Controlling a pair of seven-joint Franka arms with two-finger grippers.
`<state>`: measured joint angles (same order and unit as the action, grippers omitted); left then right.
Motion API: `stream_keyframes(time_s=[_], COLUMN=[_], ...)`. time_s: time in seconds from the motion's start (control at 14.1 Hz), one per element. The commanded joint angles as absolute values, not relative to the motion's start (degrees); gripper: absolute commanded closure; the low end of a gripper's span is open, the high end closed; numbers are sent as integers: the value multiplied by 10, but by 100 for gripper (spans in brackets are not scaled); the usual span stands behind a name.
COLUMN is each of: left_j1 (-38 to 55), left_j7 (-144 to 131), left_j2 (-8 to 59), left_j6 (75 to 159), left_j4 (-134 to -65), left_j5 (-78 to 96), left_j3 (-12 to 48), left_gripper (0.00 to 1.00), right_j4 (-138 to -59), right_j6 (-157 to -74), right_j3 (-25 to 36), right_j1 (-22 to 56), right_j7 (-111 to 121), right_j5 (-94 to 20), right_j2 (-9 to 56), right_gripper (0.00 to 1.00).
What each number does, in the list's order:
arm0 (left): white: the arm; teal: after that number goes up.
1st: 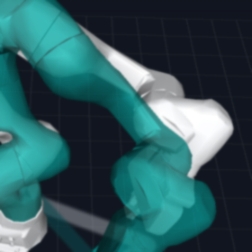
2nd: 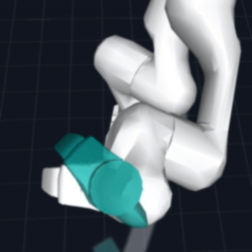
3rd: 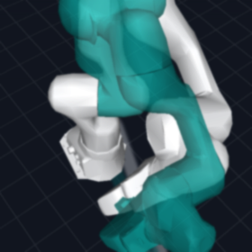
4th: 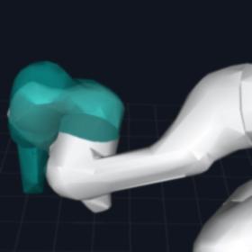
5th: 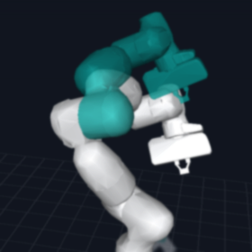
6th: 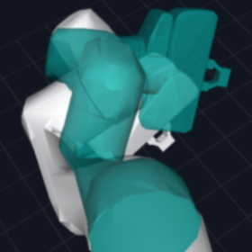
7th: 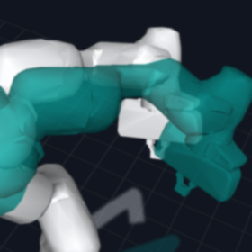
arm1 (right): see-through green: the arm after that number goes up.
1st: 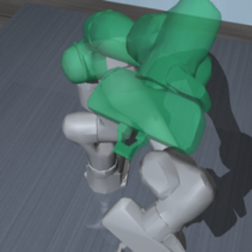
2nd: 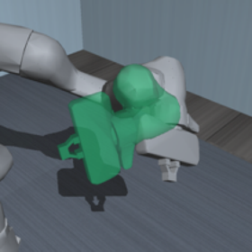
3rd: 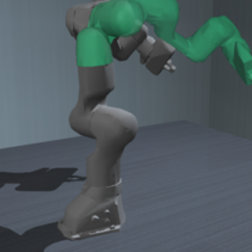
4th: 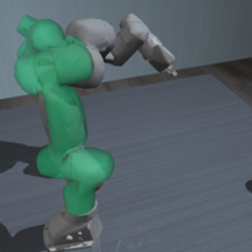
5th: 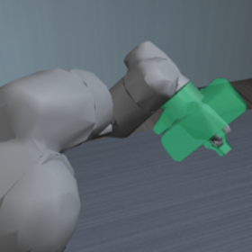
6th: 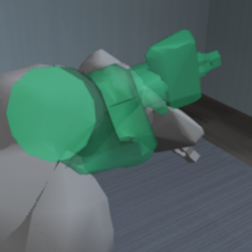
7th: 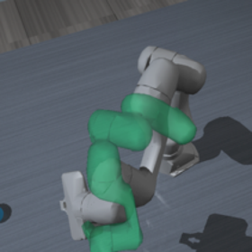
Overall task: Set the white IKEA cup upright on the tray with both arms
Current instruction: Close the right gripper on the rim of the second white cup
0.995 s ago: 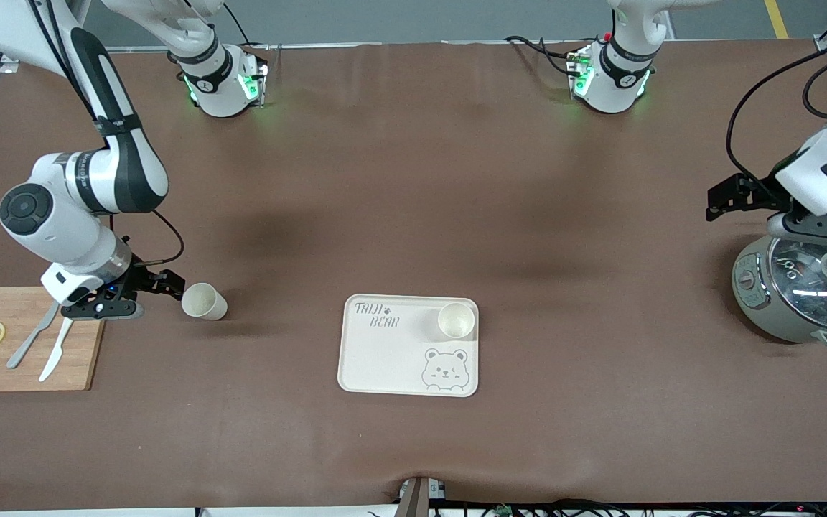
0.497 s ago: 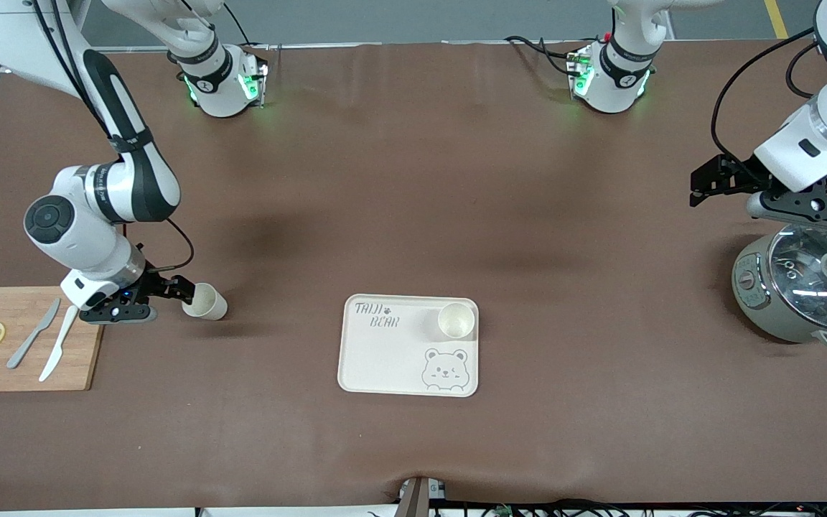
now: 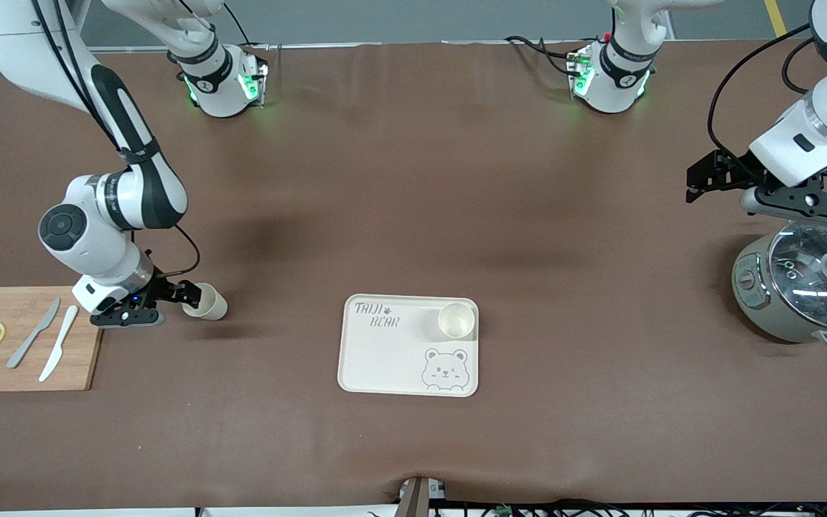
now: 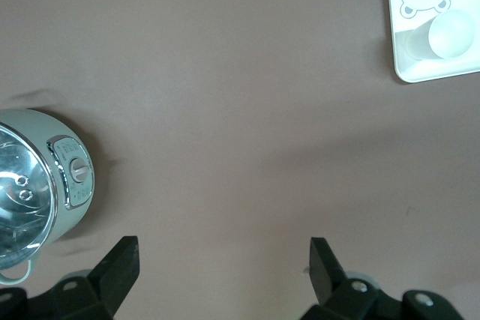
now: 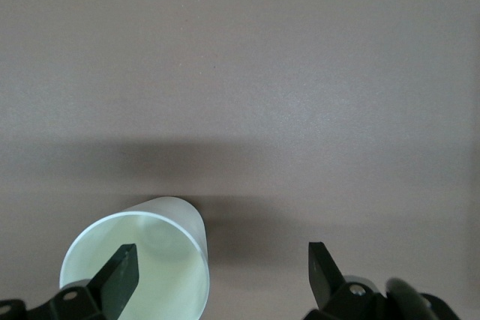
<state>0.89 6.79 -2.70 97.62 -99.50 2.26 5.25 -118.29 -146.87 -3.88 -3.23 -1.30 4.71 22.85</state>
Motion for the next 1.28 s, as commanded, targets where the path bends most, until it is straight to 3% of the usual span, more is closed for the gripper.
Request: stream_keyframes(time_s=[0.0,0.78,0.99,1.21], left_j1=[18,15,11,6], left_j7=[83,90,88,88], left_j2=[-49,-41,-40,-33], left_j6=[979,978,980,990], left_j4=[-1012,-1027,-1027,-1025], left_j5=[31,-4,-4,-4], left_j3=[38,32,33,33], left_gripper=[0,0,0,0], right_j4=[-1188,-1198,-1198,-1198], right_j6=[-1479,-1510,-1507,-1506], right_j3=[-43,-43,-43,-44], right_j1=[-40,-46,-46,-46], right_j7=[-7,-8,-8,-9], right_j5=[58,69,69,69], right_j2=[233,252,252,251], right_gripper=[0,0,38,63])
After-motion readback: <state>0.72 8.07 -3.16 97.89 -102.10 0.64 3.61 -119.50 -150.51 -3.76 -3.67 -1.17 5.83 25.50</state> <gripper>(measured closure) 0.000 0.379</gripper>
